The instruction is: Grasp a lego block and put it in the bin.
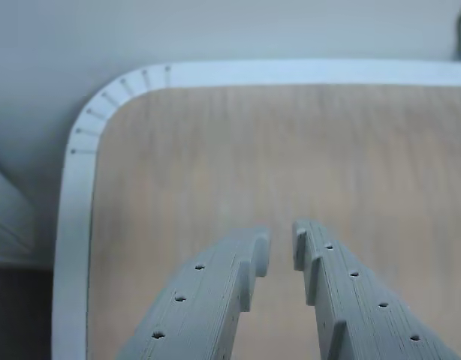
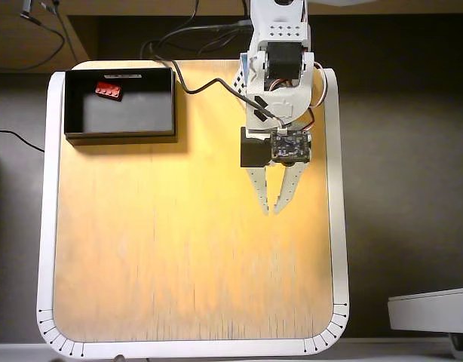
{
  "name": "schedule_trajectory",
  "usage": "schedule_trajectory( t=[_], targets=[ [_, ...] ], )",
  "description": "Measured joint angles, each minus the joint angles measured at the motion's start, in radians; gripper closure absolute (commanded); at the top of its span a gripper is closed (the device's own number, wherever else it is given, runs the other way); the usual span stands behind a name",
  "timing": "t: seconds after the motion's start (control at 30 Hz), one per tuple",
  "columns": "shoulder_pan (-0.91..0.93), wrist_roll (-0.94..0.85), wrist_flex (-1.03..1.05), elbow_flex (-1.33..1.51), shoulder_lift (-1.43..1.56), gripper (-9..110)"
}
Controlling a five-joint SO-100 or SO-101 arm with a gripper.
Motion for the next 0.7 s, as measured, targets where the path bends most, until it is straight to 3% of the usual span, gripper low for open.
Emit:
schedule_trajectory(
  t=[0.23,0.7],
  targets=[
    [-0.061,0.043,-0.109,0.245,0.178,101],
    [-0.114,0.026,-0.132,0.630,0.425,101]
  ],
)
